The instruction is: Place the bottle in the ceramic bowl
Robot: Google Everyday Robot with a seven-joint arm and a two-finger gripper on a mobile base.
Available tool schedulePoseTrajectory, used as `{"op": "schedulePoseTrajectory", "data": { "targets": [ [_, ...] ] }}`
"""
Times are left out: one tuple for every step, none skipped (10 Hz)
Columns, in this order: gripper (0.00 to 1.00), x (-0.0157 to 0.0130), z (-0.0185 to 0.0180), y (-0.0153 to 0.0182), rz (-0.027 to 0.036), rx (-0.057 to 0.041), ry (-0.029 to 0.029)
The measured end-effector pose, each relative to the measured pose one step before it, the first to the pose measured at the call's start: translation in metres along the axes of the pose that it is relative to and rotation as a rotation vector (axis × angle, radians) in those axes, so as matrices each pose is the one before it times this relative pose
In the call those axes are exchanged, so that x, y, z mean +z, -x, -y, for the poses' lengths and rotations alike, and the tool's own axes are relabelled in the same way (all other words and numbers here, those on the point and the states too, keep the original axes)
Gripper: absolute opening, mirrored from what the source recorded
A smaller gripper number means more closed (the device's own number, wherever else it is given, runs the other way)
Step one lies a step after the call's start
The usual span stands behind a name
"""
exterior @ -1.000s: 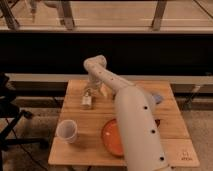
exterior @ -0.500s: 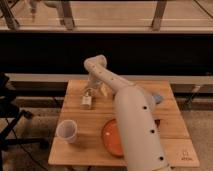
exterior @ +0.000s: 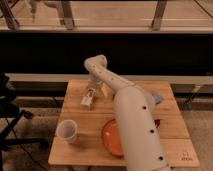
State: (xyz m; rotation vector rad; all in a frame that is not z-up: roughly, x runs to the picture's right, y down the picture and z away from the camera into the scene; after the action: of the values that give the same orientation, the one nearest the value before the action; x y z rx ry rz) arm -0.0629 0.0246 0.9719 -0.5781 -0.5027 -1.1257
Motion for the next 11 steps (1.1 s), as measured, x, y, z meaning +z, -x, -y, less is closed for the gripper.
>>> {"op": "schedulePoseTrajectory", "data": {
  "targets": [
    [0.70, 0.00074, -0.00029, -0.00030, -0.00019, 0.00212, 0.00090],
    [0.70, 0.00099, -0.00070, -0.00051, -0.00100, 0.00078, 0.00206],
    [0.71, 0.00058, -0.00115, -0.00102, -0.00223, 0.00127, 0.00257],
    [0.67, 0.00039, -0.00050, -0.00065, -0.00034, 0.00138, 0.00043],
    [0.57, -0.00030, 0.00067, 0.00003, -0.00069, -0.00075, 0.00002],
    [0.49, -0.00321, -0.00026, -0.00077, -0.00282, 0.00012, -0.00212],
    [0.35, -0.00937, -0.00599, -0.00297, -0.00338, 0.00345, -0.00212],
    [0.27, -0.00432, -0.00360, -0.00198, -0.00309, 0.00244, 0.00242],
    [0.17, -0.00020, 0.00001, 0.00044, -0.00038, -0.00170, 0.00192],
    [0.07, 0.00052, 0.00166, 0.00200, 0.00260, -0.00310, -0.00123],
    [0.01, -0.00328, -0.00423, -0.00156, -0.00064, 0.00546, -0.00335]
  ]
}}
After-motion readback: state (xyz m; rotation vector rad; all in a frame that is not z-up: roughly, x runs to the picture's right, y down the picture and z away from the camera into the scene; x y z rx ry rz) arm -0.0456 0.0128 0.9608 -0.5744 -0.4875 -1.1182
